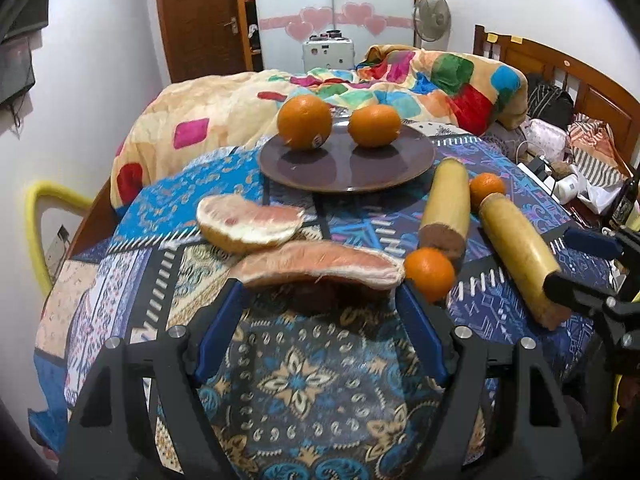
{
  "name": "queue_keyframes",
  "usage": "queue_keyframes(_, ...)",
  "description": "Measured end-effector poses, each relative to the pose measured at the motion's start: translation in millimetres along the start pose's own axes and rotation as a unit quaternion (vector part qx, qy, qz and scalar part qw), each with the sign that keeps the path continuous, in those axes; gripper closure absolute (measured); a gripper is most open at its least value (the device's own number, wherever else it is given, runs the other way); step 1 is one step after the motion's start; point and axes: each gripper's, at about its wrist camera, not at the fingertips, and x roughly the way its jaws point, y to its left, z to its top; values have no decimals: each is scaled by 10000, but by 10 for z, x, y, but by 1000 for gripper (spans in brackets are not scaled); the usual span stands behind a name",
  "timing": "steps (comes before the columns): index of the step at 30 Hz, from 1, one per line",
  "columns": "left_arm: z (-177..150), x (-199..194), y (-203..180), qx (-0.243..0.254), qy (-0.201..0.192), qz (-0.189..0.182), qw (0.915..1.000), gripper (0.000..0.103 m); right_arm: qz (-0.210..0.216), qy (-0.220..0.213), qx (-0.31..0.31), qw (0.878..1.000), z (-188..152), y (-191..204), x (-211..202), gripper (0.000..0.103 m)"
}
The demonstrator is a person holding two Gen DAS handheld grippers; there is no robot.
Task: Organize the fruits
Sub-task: 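Raise both grippers off the plate and move toward the pomelo segments, then grasp a pink pomelo segment with the left gripper while the right grasps a bamboo shoot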
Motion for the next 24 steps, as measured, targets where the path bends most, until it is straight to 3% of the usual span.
queue_keyframes(4, 60, 29, -72, 160, -122, 25, 9998, 33, 154, 31, 82, 9998, -11, 13, 70, 39)
queue_keyframes(9, 155, 42, -159, 390, -269, -89, 9988, 61, 182, 58, 72, 9998, -21, 23, 111, 39)
queue_keyframes(11, 185, 32, -181, 482, -346, -35, 9982, 65, 197, 58, 81, 9998, -31, 9, 114, 39)
queue_keyframes(12, 199, 23, -176, 503, -367, -42, 9980, 71, 213, 60, 89, 9997, -34, -1, 111, 39)
queue_keyframes(14, 213, 18, -140, 487, -301, -77, 9983, 103, 210, 42, 96, 9997, -35, -20, 97, 40)
queue_keyframes(22, 55, -38, 350, -26, 138, -240, 9996, 103, 153, 22, 83, 9998, -29, -60, 71, 43)
queue_keyframes(24, 9, -55, 470, -139, 244, -233, 9993, 98, 147, 24, 90, 9998, -19, -67, 71, 43)
